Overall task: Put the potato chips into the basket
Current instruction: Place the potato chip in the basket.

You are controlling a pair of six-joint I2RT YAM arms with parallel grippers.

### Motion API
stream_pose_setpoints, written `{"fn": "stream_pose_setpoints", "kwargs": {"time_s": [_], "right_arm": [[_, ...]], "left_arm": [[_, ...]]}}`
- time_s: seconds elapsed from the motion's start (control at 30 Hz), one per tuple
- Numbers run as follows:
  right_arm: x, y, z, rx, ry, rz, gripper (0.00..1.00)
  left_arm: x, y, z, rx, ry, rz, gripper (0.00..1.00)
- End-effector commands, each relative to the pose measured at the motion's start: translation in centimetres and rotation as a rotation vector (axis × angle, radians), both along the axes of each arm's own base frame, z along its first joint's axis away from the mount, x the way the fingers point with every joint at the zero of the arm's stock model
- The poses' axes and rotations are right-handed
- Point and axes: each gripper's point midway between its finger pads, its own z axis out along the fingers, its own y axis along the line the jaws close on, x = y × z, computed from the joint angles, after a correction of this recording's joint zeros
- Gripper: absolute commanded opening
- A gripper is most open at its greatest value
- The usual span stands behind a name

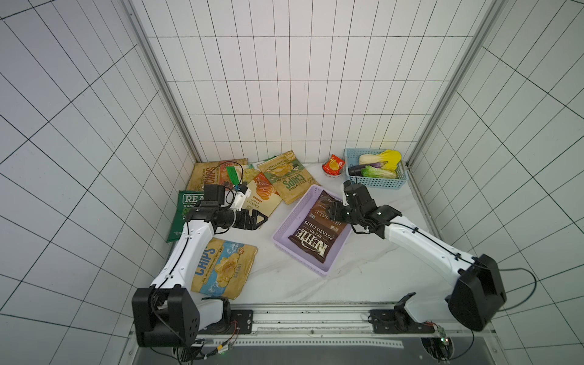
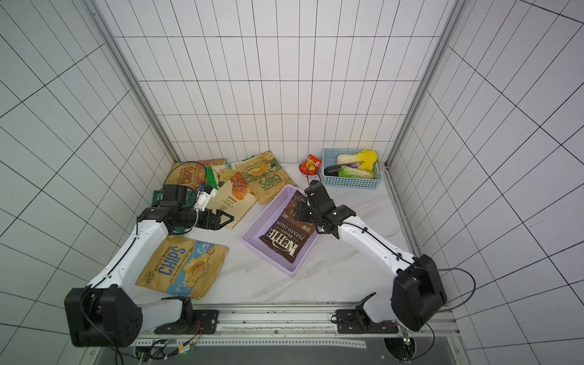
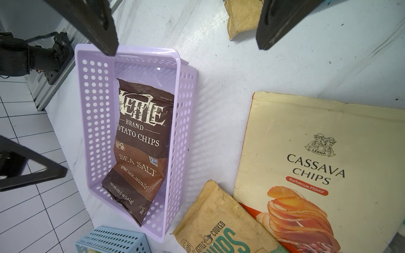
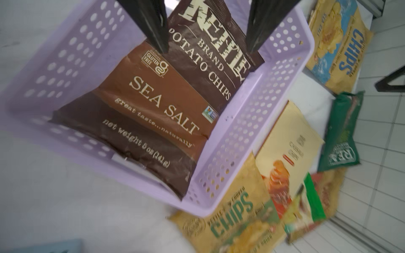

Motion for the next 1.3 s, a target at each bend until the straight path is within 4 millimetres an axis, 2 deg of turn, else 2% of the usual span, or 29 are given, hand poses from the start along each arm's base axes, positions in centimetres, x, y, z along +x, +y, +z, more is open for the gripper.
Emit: {"fn": "stream_pose_setpoints", "kwargs": {"time_s": [0.0,0.2,0.43,0.63,1.0,1.27], "right_arm": [[-1.3,1.0,-3.4,-0.103,0.189,0.109,0.58],[-0.6,2.2,-6.5,-0.213,0.293,0.164,0.48],[-2.8,3.4,-9.4,-0.283,0.384,0.239,0.47],[-4.2,4.7,-10.9,-0.307,0.414,0.292,0.44],[-7.7,7.4,-11.1,-0.279,0.454,0.409,0.44],[-10.4,9.1,-9.4,-0.211,0.468,0.492,0.44]], "left_arm": [[0.1,-0.1,0.5,-0.004,-0.036,-0.012,0.97],[0.1,-0.1,0.4,-0.003,-0.034,-0.012,0.97],[0.2,0.0,0.4,0.001,-0.036,-0.01,0.97],[0.2,0.0,0.4,-0.002,-0.034,-0.01,0.97],[0.2,0.0,0.3,0.001,-0.033,-0.009,0.97],[0.2,0.0,0.3,0.001,-0.033,-0.01,0.97]]}}
